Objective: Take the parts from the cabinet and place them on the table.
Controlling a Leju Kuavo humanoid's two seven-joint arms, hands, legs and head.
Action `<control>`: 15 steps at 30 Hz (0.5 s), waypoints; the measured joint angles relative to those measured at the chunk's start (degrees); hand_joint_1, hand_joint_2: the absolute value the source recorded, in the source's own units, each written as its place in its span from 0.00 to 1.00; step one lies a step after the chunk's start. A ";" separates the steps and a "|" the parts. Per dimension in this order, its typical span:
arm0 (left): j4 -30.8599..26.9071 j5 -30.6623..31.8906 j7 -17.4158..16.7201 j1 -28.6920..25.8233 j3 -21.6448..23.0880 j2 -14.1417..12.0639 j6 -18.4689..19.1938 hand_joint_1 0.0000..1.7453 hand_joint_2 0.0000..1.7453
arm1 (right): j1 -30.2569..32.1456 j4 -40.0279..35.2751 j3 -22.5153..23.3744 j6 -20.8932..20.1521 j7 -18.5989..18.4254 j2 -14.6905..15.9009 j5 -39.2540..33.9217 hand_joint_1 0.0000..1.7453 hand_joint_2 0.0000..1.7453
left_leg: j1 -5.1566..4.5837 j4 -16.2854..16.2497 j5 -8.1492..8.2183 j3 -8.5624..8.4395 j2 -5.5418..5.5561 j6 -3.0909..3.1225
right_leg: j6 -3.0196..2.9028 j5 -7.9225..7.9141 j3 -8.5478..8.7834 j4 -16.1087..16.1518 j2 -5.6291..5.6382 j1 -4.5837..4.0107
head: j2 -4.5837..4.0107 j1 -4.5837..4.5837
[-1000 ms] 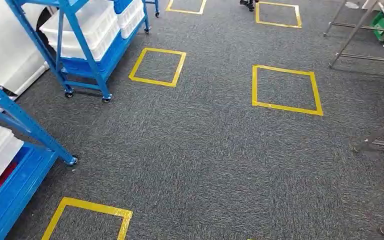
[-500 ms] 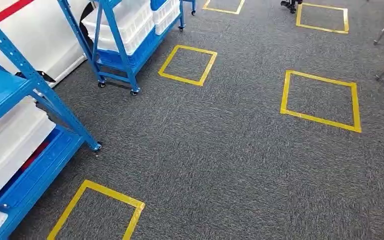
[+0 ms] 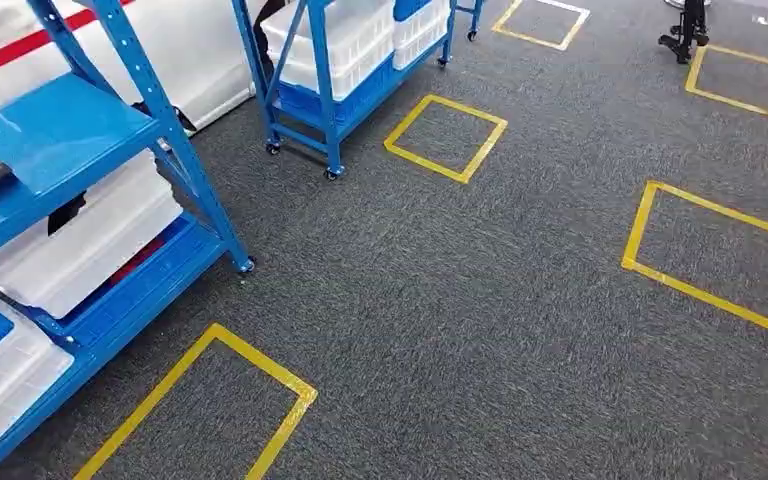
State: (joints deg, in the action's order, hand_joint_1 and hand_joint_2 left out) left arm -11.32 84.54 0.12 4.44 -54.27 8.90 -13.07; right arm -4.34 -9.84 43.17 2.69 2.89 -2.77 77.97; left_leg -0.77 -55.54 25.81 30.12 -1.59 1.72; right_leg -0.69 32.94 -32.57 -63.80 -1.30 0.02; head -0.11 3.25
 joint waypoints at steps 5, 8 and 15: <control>0.00 -0.20 -0.77 -0.48 0.00 -0.20 0.21 0.00 0.00 | 0.26 0.41 0.22 -0.74 -1.63 -0.09 0.48 0.00 0.00 | 0.37 -0.57 -0.13 0.43 4.44 -0.36 | 0.89 0.78 -4.25 -8.29 0.97 1.15 | 0.00 0.00; 0.00 -1.09 2.88 -0.40 -0.02 -0.26 -1.58 0.00 0.00 | 0.30 0.52 0.31 -1.64 -4.78 -0.09 0.59 0.00 0.00 | 0.81 -1.89 0.52 1.16 6.61 -1.59 | 1.56 -3.64 1.39 3.36 5.65 2.07 | 0.00 -0.02; 0.00 -2.45 7.35 -0.04 -0.22 0.22 -3.17 0.00 0.00 | -0.04 0.59 0.66 -1.75 -4.71 0.68 0.67 0.00 0.00 | 0.86 -7.51 3.70 4.54 3.33 -3.64 | -1.48 -4.28 0.87 4.16 1.91 1.25 | 0.00 0.00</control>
State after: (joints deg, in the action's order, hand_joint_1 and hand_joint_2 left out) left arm -11.32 82.09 7.48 4.40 -54.49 9.11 -16.24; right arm -4.37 -9.25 43.82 0.94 -1.81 -2.10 78.64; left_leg 0.08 -63.05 29.51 34.66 1.74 -1.93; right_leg -2.17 28.66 -31.70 -59.64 0.61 1.28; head -0.11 3.26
